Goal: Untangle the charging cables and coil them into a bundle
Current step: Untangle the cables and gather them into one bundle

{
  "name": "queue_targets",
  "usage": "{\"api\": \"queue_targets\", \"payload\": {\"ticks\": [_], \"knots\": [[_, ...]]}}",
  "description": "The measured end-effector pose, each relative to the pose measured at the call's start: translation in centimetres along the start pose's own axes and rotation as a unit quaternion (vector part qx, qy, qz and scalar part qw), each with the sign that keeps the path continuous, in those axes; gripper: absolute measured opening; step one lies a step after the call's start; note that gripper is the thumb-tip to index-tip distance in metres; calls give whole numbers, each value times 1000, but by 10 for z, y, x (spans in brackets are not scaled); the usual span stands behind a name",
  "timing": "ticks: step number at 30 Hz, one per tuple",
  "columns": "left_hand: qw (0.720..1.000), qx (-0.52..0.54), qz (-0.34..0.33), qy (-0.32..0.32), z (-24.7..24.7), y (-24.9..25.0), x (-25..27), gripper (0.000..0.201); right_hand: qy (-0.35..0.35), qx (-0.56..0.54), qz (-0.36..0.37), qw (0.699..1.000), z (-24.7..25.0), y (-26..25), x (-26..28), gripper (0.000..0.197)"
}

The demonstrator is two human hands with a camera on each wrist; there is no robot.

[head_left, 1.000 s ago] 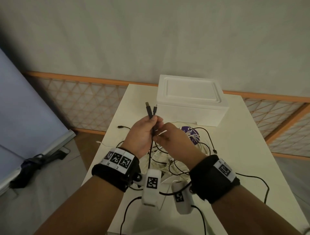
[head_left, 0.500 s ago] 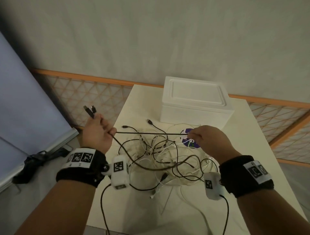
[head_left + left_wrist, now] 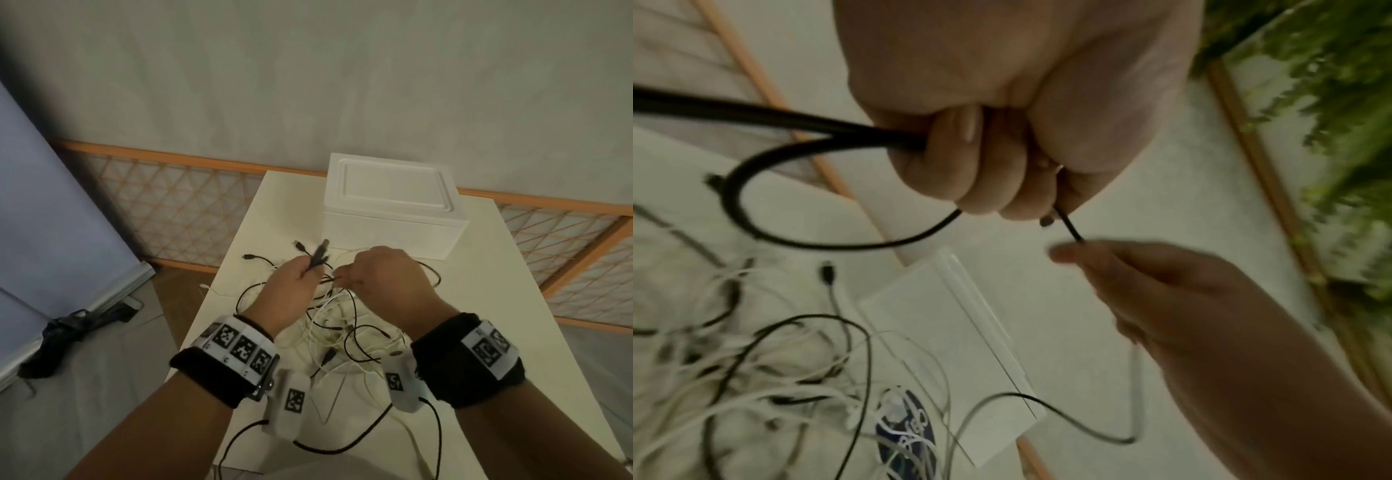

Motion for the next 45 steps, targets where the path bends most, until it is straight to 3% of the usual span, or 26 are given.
{"api": "queue_targets", "payload": {"ticks": [2, 5, 9, 12, 14, 16, 19, 23, 25, 26, 29, 32, 36, 39, 41, 43, 44, 45], "knots": [[997, 11, 43, 59, 21, -22, 2, 22, -59, -2, -89, 994, 17, 29, 2, 18], [992, -14, 79, 102, 43, -50, 5, 27, -29, 13, -163, 986, 32, 74, 8, 19], [974, -206, 79, 61, 33, -56, 12, 29, 12, 142, -125, 982, 20, 61, 12, 16], [958, -278, -14, 62, 21, -29, 11, 27, -10, 173, -87, 981, 9, 38, 12, 15], [964, -240, -107, 51, -2, 4, 7, 26, -30, 205, -54, 977, 1, 20, 12, 16], [979, -159, -125, 11, -30, 27, 5, 25, -39, 207, -24, 977, -4, 2, 14, 19], [991, -102, -79, 14, -42, 22, 2, 30, -23, 203, 7, 979, -3, -5, 15, 25], [974, -205, -96, -4, -43, 14, 9, 28, -27, 172, 23, 985, -6, 11, 19, 24], [962, -263, -71, 19, -37, 9, 12, 27, -15, 137, 31, 990, -3, 20, 22, 17], [960, -277, -35, 38, -27, 1, 13, 29, -15, 128, 17, 992, 3, 31, 23, 11], [950, -289, 79, 87, 19, -37, 26, 39, -69, 144, -76, 984, 25, 87, 31, 27], [934, -324, 117, 97, 33, -59, 46, 37, -59, 129, -125, 982, 33, 132, 44, 39], [929, -292, 193, 119, 33, -83, 69, 35, -35, 92, -167, 981, 32, 162, 59, 35], [931, -274, 214, 110, 38, -95, 82, 36, -51, 129, -176, 974, 28, 181, 72, 28], [942, -257, 191, 103, 31, -88, 83, 35, -98, 217, -201, 950, 21, 186, 80, 32], [963, -169, 153, 141, 17, -66, 81, 34, -167, 292, -229, 913, 17, 183, 83, 39], [972, -111, 128, 163, 9, -50, 78, 33, -199, 283, -226, 911, 14, 174, 82, 50], [978, -65, 100, 171, -1, -31, 73, 31, -217, 227, -204, 927, 14, 158, 79, 65]]}}
Point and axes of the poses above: each hand's wrist, its own x-axis away from the middle knuckle, its own z-axis out of the back of the hand, y = z × x, the point moved 2 cm from there along -x, towards the middle knuckle, and after that the axes turned 14 degrees about -z, right-handed, at the moved point
